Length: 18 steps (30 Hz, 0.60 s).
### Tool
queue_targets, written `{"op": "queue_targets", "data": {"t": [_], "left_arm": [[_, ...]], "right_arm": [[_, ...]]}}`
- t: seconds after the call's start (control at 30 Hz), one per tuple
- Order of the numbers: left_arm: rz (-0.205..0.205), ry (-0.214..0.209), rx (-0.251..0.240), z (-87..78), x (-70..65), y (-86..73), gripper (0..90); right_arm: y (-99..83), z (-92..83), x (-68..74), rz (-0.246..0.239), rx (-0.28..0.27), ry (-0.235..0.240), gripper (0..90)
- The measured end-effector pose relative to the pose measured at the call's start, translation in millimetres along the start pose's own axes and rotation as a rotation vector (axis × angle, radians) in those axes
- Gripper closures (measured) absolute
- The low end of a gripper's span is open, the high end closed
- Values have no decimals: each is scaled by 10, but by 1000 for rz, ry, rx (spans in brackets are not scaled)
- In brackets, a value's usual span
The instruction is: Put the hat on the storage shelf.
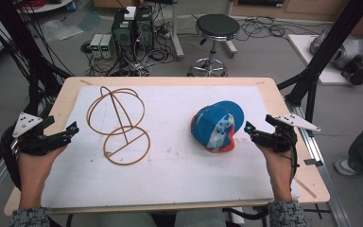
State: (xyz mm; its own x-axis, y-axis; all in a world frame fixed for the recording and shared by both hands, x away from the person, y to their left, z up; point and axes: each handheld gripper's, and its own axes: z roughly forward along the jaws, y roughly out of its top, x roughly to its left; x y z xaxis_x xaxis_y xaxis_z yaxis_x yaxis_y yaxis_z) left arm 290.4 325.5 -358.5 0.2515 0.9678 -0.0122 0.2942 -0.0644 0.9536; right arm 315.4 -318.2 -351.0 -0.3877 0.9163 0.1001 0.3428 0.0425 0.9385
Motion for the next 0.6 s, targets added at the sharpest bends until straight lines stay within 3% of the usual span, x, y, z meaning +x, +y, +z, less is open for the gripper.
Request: {"op": "queue_targets", "data": {"t": [0.6], "left_arm": [[11, 8, -3, -37, 45, 18, 185]], "right_arm": [[-22, 69, 51, -22, 10, 16, 136]]}}
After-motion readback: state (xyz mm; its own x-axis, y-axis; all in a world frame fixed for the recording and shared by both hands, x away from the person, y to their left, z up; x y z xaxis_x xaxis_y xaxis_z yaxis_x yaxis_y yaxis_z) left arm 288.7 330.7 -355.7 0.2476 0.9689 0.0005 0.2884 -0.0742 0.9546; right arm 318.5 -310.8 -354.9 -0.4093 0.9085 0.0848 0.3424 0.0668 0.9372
